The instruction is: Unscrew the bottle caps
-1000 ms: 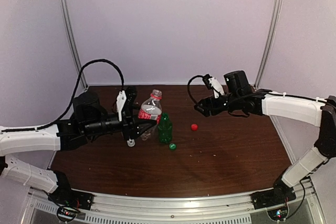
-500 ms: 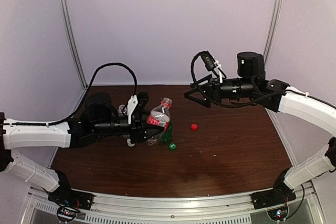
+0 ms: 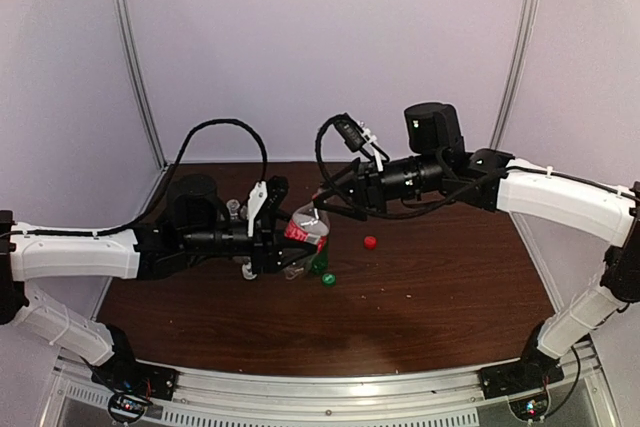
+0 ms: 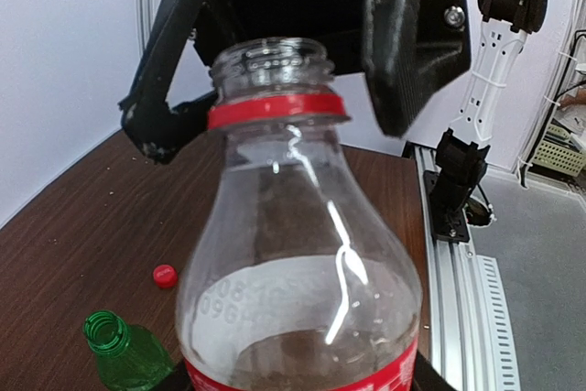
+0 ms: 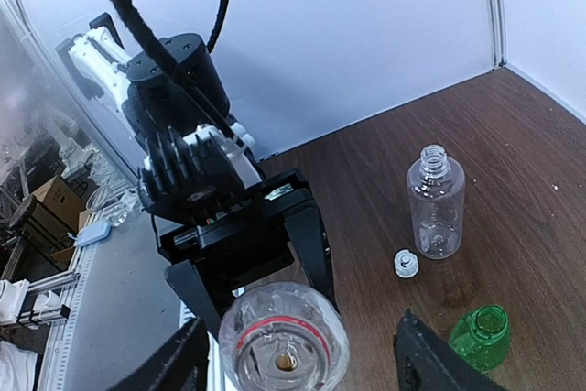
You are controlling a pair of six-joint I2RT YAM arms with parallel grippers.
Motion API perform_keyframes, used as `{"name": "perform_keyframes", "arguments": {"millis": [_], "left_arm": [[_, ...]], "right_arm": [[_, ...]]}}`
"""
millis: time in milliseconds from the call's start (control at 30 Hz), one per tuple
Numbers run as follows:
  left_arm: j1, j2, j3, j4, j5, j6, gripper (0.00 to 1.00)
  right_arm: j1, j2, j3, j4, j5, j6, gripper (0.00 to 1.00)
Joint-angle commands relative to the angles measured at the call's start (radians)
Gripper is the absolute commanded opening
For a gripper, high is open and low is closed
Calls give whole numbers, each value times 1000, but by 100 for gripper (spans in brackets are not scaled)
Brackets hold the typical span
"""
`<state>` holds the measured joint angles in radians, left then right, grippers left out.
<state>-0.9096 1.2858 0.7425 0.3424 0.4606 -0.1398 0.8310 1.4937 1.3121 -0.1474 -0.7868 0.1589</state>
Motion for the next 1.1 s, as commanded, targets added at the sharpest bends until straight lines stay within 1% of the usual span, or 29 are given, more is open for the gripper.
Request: {"name": "perform_keyframes", "arguments": {"millis": [0,67,233,267,367,433,533,600,633,667,733,833,933,1067], "left_arm": [[3,4,19,49,19,6,30],[3,1,14,49,17,6,30],[3,-7,6,50,6,8,30],[3,-8,5,49,3,9,30],[3,-12,1,49,-7,9,32],[3,-15,0,47,-16,9,35],[3,-21,-2,40,-36,2,44],[3,-24,-1,29,-49,-5,58],[3,-25,1,22,-55,-5,68],[3,-28,3,15,-64,-8,76],[3,-32,2,5,-86,-10,85],[4,-47,1,-14,-124,-10,97],[3,-65,-4,-23,-152,-10,98],[3,-90,-14,-26,-192,-11,98]], "right_arm": [[16,20,47,-2,-32,-3,61],[18,28,52,0,-38,0,52],[23,44,64,-8,-50,-5,34],[22,45,65,-11,-49,-7,29],[22,43,65,-23,-30,-16,10],[21,37,65,-34,1,-21,2],[19,24,65,-57,48,-32,0],[17,15,65,-75,71,-42,0],[14,10,62,-83,84,-46,0],[11,4,61,-91,100,-48,0],[-3,-8,55,-110,133,-53,0],[-34,-33,35,-127,167,-52,0],[-79,-62,12,-153,223,-48,0],[-143,-83,5,-225,412,-54,0]]}}
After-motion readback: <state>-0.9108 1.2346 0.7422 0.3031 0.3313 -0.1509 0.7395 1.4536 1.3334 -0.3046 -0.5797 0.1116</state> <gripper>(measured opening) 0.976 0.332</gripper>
